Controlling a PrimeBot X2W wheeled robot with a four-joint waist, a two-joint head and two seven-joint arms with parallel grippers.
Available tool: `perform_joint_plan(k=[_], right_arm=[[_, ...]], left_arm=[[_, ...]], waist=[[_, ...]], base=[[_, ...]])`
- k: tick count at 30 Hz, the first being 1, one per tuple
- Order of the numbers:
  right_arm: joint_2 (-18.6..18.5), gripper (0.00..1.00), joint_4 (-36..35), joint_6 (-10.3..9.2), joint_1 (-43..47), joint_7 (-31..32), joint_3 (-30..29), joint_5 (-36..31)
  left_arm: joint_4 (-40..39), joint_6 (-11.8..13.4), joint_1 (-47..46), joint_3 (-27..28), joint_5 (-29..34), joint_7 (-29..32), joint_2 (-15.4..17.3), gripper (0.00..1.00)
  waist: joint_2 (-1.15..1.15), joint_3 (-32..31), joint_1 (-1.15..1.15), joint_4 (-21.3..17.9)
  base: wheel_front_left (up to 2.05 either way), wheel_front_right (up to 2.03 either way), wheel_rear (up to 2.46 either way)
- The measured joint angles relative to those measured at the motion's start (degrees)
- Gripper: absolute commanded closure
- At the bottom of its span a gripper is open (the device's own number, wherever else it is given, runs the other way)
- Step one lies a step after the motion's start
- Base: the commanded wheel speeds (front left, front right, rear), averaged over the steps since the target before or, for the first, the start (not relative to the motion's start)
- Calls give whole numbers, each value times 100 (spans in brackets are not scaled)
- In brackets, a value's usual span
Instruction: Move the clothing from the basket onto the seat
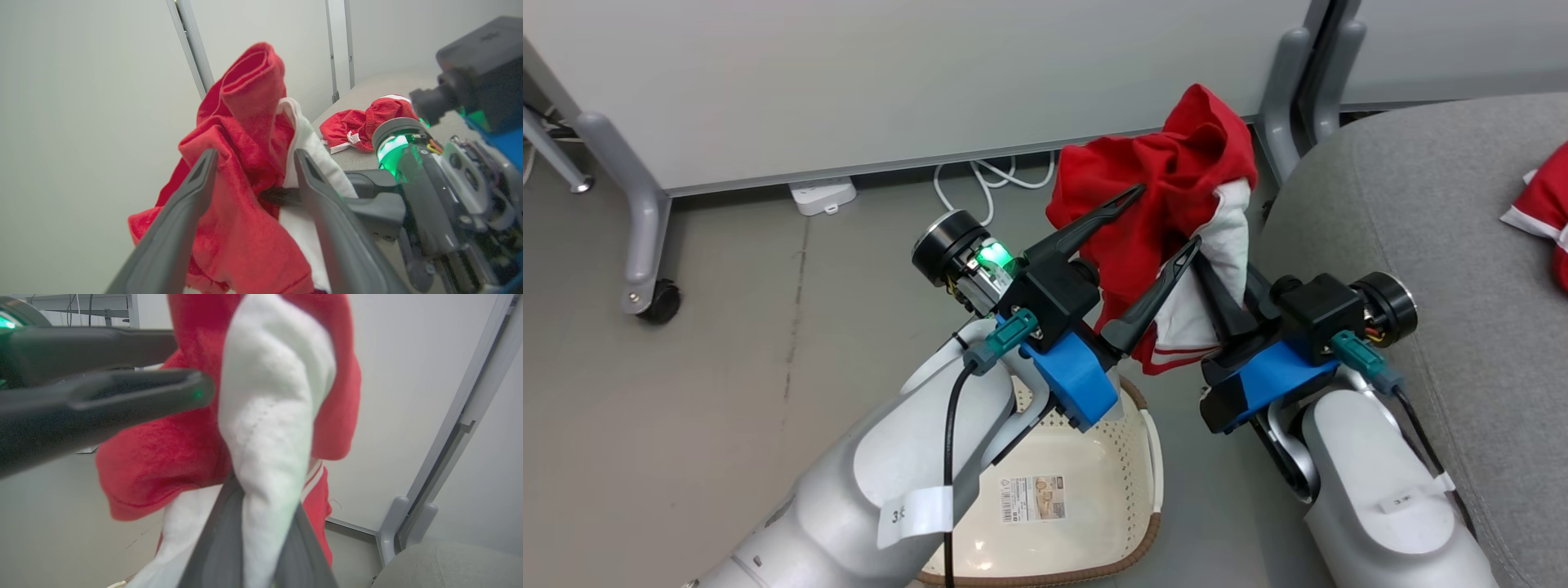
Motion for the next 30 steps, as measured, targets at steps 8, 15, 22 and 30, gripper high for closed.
perform_joint_plan(k=[8,15,22,30], right_arm=[[1,100,-248,0,60,0,-413,-16],[4,100,-534,0,106,0,-844,-40],[2,100,-865,0,269,0,-1365,-75],[11,100,-1224,0,570,0,-1817,-70]], left_arm=[[-20,0,104,-48,44,-5,109,0],[-70,0,117,-136,111,-5,196,0],[-113,0,118,-235,125,-5,229,0],[-152,0,119,-378,167,-5,292,0]], waist=[[0,176,0,-356],[0,386,0,-747],[0,583,0,-1179],[0,773,0,-1668]], base=[[0,0,0],[0,0,0],[0,0,0],[0,0,0]])
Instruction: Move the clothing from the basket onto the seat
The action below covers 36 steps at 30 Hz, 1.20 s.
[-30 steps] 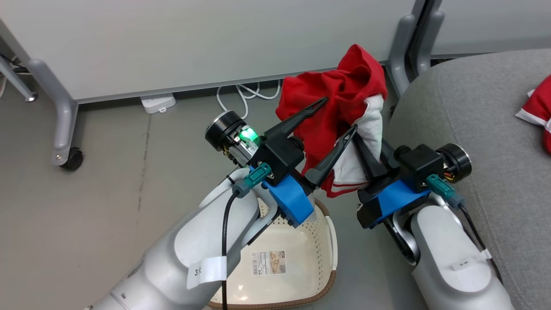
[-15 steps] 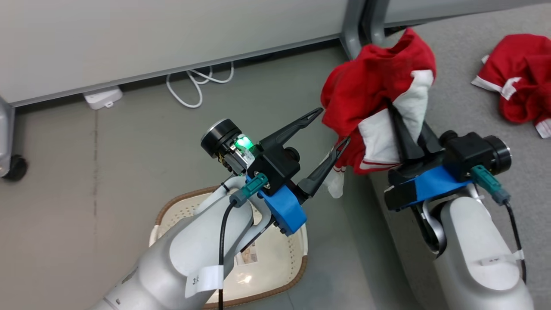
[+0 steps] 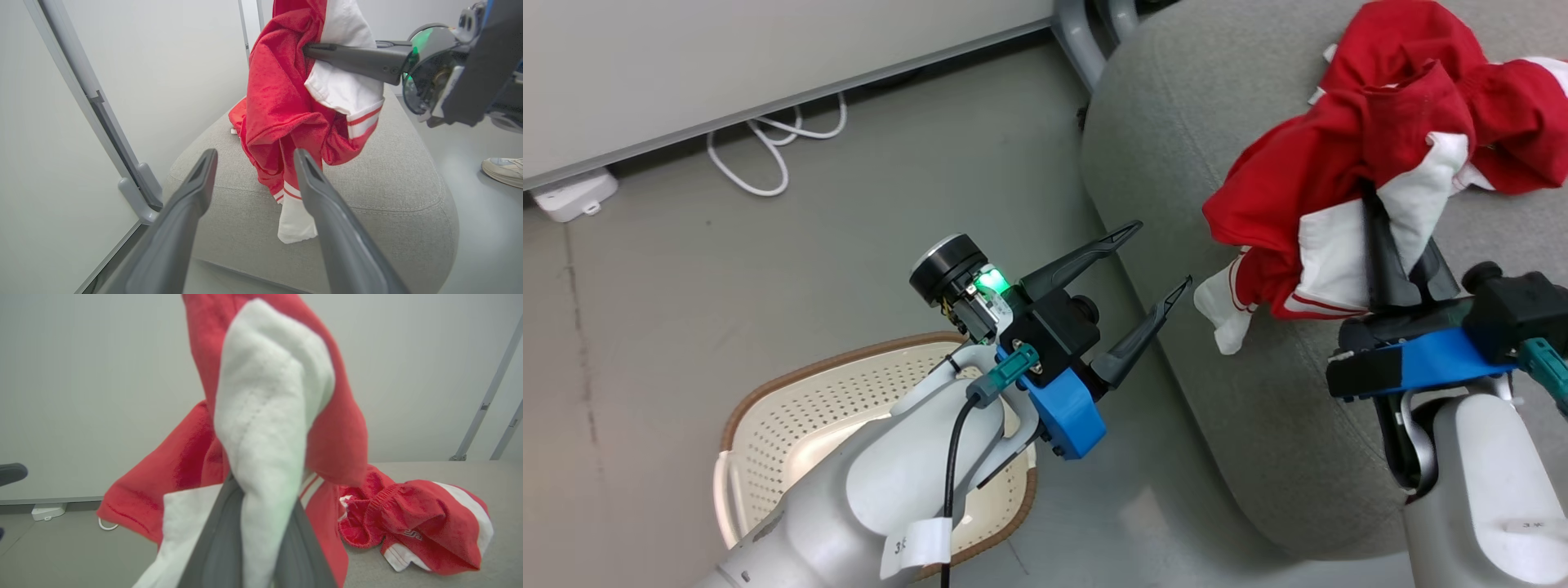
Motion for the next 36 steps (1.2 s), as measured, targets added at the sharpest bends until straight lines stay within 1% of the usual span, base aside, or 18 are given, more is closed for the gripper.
perform_joint_plan(k=[2,7,14,21,26,28,32,36], right_arm=[[7,100,-134,0,157,0,-165,5],[10,100,-282,0,411,0,-368,93],[10,100,-320,0,547,0,-396,188],[11,100,-380,0,470,0,-360,131],[9,100,-500,0,69,0,-365,-36],[-66,100,-577,0,-199,0,-378,-62],[-310,100,-709,0,-812,0,-471,-98],[-699,100,-745,0,-1593,0,-749,-87]], left_arm=[[-14,0,1,-47,11,0,21,0],[-18,0,1,-133,12,0,41,0],[-26,0,-2,-153,12,0,42,0],[-58,0,-35,-145,20,0,31,0],[-107,0,-126,-103,74,0,41,0],[-135,0,-181,-87,108,0,49,0],[-192,1,-327,-34,164,0,101,0],[-198,1,-472,-35,243,9,197,0]], waist=[[0,83,0,-223],[0,226,0,-500],[0,318,0,-590],[0,372,-1,-567],[0,509,0,-534],[0,612,0,-512],[0,898,0,-452],[0,1254,0,-410]], base=[[0,0,0],[0,0,0],[0,0,0],[0,0,0],[0,0,0],[0,0,0],[0,0,0],[0,0,0]])
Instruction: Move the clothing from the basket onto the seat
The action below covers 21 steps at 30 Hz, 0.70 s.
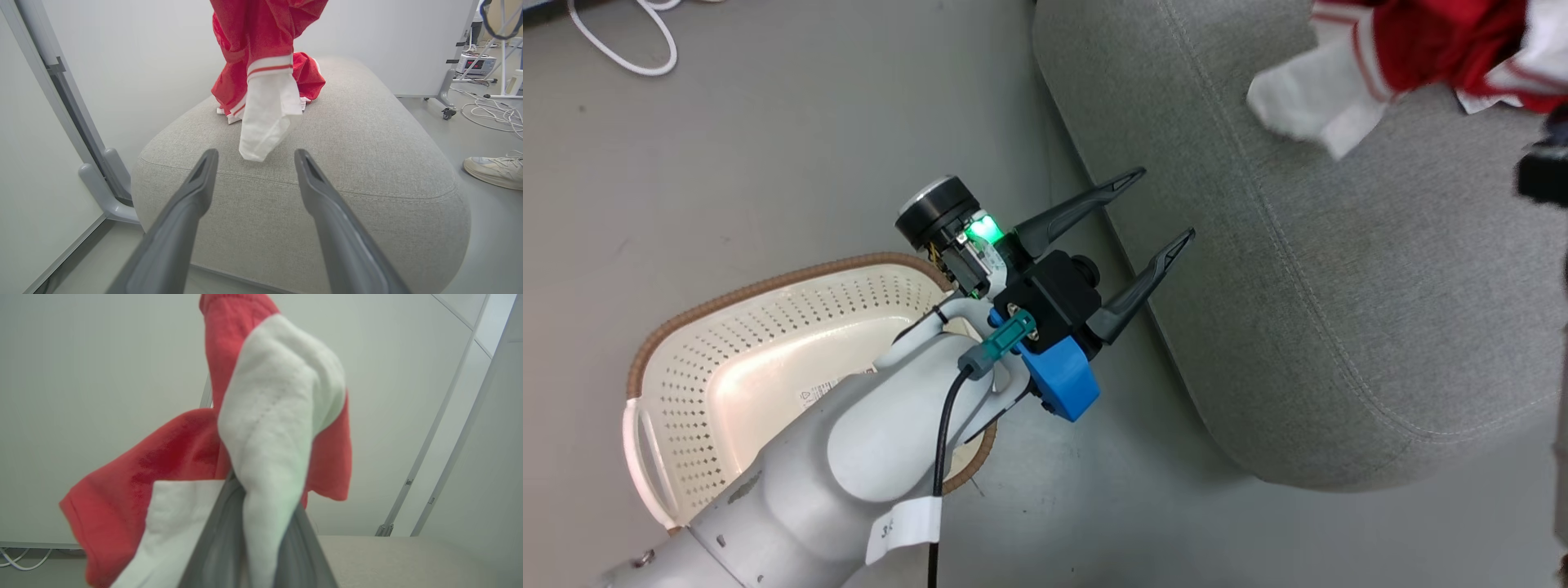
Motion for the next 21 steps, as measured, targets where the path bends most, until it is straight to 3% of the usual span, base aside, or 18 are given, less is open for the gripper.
perform_joint_plan(k=[8,15,21], right_arm=[[-934,100,115,1,-1256,-2,-1036,132],[-1811,100,934,1,-1741,-2,-1555,170],[-2065,100,1884,1,-1706,-1,-1670,102]], left_arm=[[-111,0,-394,-21,126,76,148,0],[-264,0,-653,-123,222,127,178,0],[-355,1,-771,-138,255,129,212,0]], waist=[[0,767,0,108],[0,1325,0,284],[0,1616,1,463]], base=[[0,0,0],[0,0,0],[0,0,0]])
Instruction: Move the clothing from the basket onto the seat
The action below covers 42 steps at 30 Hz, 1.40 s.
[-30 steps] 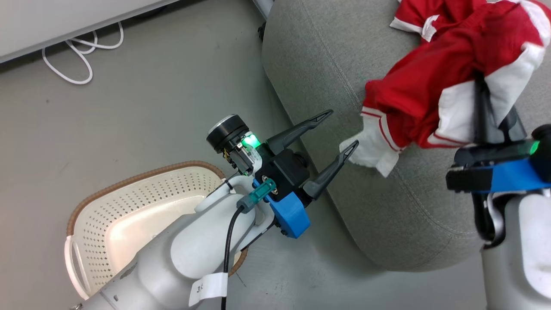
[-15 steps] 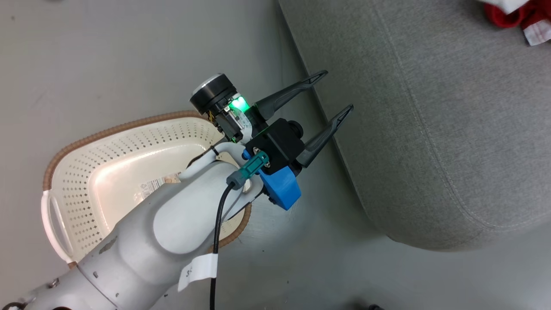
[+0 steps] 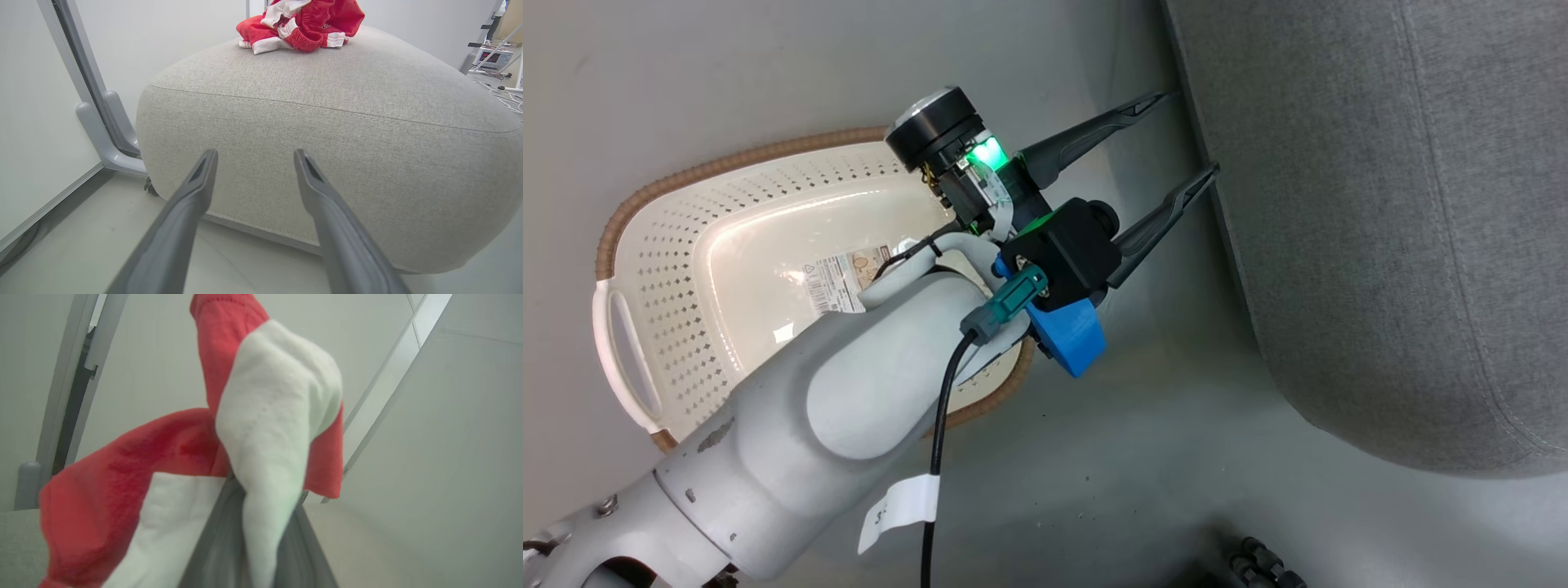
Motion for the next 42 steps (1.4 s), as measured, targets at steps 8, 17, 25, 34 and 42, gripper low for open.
perform_joint_plan(k=[8,17,25,34,42], right_arm=[[105,100,818,0,135,0,-58,-194],[107,51,1671,0,-88,0,-2,-281],[372,0,781,0,560,0,-68,-318],[764,0,-671,-1,1729,0,-18,-319],[1149,0,-1385,0,2362,0,713,-287]], left_arm=[[-47,34,-61,-2,-1,-1,68,0],[-63,60,-83,-20,-26,0,130,0],[4,137,-30,-27,-105,-57,67,0],[108,314,434,234,-293,-127,-73,0],[-227,536,1062,947,-244,-130,-127,0]], waist=[[0,172,0,100],[0,237,0,144],[0,-60,-1,140],[0,-744,-1,149],[0,-1439,-2,246]], base=[[0,0,0],[0,0,0],[0,0,0],[0,0,0],[0,0,0]])
